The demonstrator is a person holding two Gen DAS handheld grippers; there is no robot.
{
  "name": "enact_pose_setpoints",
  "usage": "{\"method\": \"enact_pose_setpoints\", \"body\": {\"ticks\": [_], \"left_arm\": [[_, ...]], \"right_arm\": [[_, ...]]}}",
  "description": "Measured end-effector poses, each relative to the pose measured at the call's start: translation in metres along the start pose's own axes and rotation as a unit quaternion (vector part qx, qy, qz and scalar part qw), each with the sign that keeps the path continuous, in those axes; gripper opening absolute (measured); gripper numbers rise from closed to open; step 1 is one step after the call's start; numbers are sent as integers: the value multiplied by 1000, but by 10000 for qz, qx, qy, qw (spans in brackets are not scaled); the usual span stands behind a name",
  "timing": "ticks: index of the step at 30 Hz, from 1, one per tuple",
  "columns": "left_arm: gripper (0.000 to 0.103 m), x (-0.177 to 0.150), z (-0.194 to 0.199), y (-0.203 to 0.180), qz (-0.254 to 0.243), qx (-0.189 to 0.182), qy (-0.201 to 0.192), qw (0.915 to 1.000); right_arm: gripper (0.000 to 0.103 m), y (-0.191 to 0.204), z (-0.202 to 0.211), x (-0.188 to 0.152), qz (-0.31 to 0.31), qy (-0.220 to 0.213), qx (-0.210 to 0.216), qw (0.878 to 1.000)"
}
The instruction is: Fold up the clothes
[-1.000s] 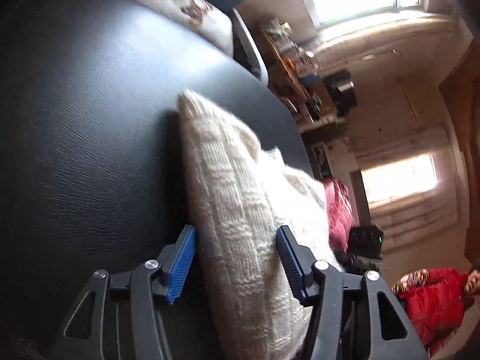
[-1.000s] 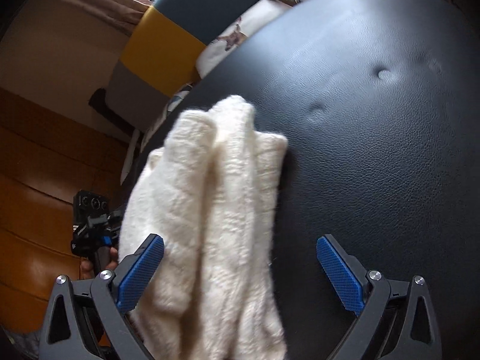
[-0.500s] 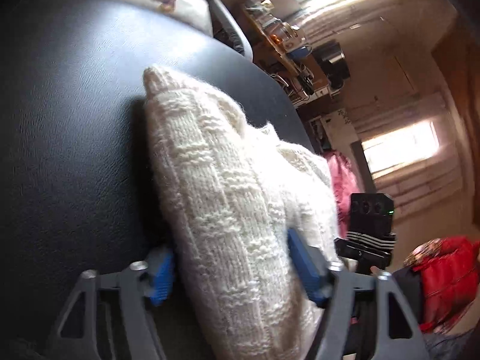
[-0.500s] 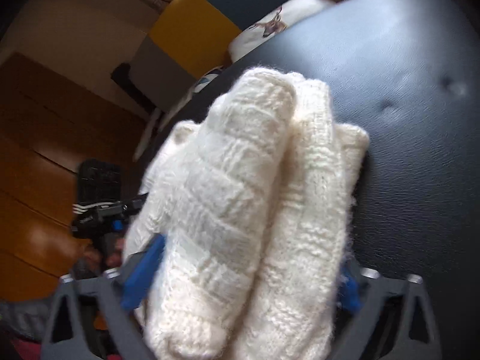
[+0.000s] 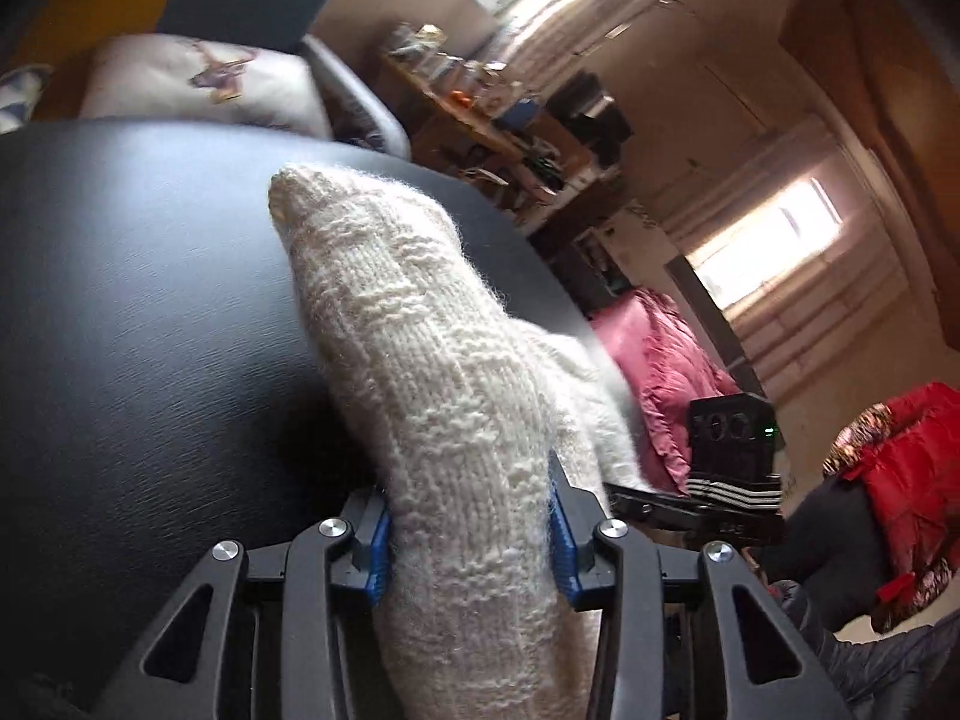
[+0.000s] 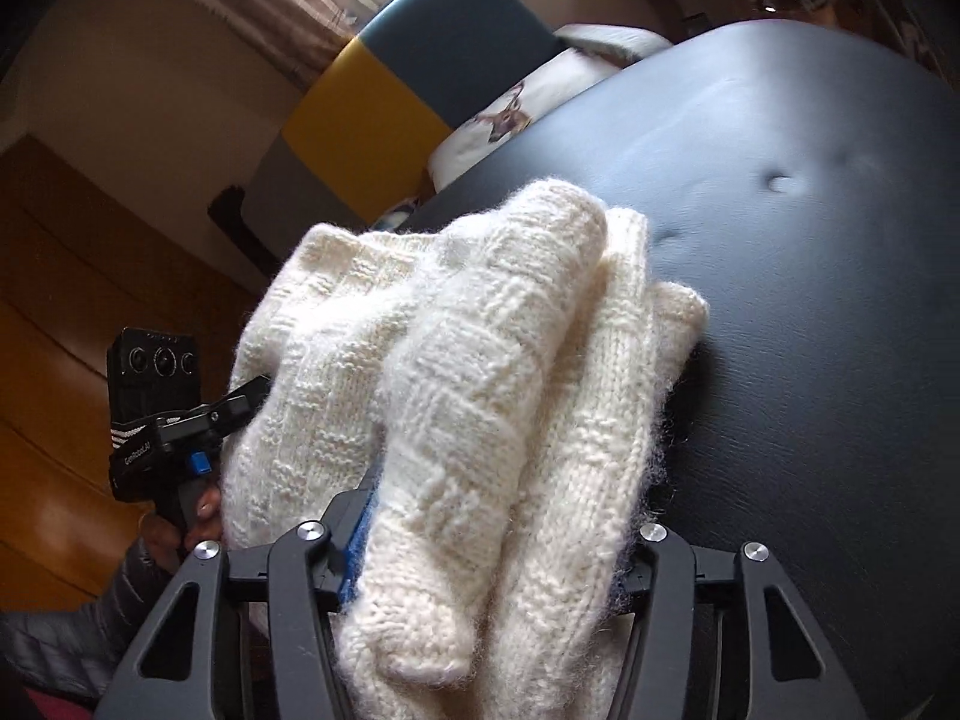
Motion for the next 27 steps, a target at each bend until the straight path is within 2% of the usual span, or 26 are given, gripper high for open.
{"method": "enact_pose_setpoints", "body": {"ticks": [6, 10, 13, 16, 19, 21, 22, 23, 25, 27], "left_arm": [[39, 29, -23, -71, -692, -441, -5, 9966], [39, 58, -44, -118, -1079, -699, -5, 9917], [39, 79, -64, -152, -1347, -834, -15, 9874], [39, 98, -87, -179, -1596, -869, 6, 9834], [40, 109, -141, -179, -1725, -338, 322, 9839], [40, 105, -186, -167, -1845, 294, 674, 9801], [40, 99, -209, -157, -1925, 718, 863, 9749], [41, 95, -221, -148, -1976, 995, 903, 9710], [45, 88, -239, -132, -2057, 1472, 913, 9632], [46, 91, -239, -131, -2075, 1548, 877, 9619]], "right_arm": [[53, -7, 43, 11, -213, -561, 111, 9981], [53, -11, 90, 33, -142, -1101, -47, 9938], [53, -15, 131, 55, -9, -1494, -302, 9883], [53, -36, 163, 71, -29, -1721, -779, 9820], [53, -84, 167, 67, -495, -1632, -1271, 9771], [53, -120, 157, 55, -888, -1468, -1489, 9739], [54, -132, 149, 50, -993, -1515, -1446, 9728], [59, -142, 143, 45, -1100, -1593, -1366, 9715], [60, -148, 141, 45, -1228, -1823, -1164, 9686], [61, -148, 140, 46, -1148, -1866, -1174, 9686]]}}
Point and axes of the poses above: each gripper's, at about its wrist camera, not at the fingertips, and z roughly against the way its jaws point, y to its left, x to its top, the point moved 9 cm from there along -z, roughly the way its jaws point, and after that the axes turned 9 degrees about x, right-handed, at the moved point
